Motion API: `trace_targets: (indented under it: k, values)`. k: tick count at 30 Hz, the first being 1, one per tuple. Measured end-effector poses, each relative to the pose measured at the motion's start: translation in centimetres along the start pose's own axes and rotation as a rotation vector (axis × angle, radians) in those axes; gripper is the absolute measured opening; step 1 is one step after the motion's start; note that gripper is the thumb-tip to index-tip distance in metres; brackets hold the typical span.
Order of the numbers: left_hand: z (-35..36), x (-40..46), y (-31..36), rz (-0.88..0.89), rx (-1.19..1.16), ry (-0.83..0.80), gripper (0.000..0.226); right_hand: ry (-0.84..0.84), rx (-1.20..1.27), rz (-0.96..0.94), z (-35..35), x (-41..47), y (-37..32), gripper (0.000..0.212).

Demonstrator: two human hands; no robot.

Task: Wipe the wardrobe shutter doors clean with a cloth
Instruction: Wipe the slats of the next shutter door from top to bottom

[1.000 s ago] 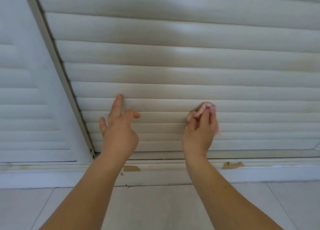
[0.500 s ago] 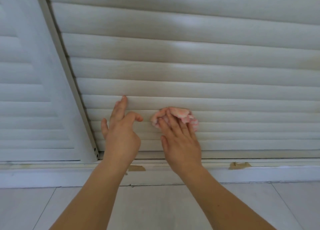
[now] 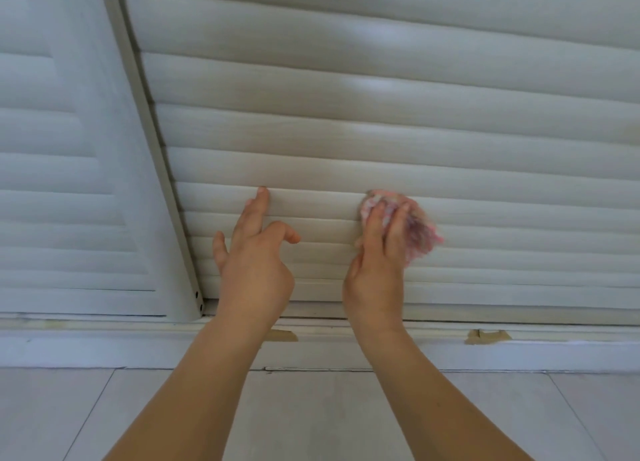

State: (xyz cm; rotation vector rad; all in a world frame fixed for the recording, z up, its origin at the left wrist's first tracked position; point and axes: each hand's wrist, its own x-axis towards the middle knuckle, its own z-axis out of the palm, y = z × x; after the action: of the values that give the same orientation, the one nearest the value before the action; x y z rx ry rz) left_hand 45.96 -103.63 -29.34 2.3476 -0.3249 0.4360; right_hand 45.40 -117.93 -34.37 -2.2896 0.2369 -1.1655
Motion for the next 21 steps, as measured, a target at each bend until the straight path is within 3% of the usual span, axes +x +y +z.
trace_targets:
  k: [3,6,11,13,14,17,19,21]
  values:
    - [-0.1,-0.1,-0.2,0.017,0.016,0.002,0.053,-0.091,-0.095,-0.157,1.0,-1.4,-1.2,0.083]
    - [-0.3,-0.2,-0.2,0.023,0.020,-0.007,0.054,-0.106,-0.246,-0.341,0.8,-1.5,-0.9,0.077]
    - [-0.4,-0.1,-0.5,0.039,-0.029,-0.005,0.055,-0.028,-0.194,-0.392,-1.5,0.8,1.2,0.062]
    - [-0.5,0.0,-0.8,0.046,-0.086,0.022,0.055,0.000,-0.012,-0.231,-2.6,1.6,1.6,0.024]
    - [-0.5,0.1,-1.1,0.044,-0.126,0.045,0.054,0.053,0.050,-0.117,-3.1,2.0,1.2,0.021]
    - [-0.8,0.8,-2.3,0.015,-0.249,0.123,0.055,0.333,0.337,0.279,-3.0,2.8,-0.7,0.029]
    - [-1.1,1.0,-2.8,0.020,-0.300,0.131,0.056,0.425,0.466,0.355,-2.1,2.8,-2.2,0.032]
    - [-1.5,1.0,-3.2,0.011,-0.336,0.117,0.057,0.372,0.540,0.366,-0.5,2.5,-3.9,0.026]
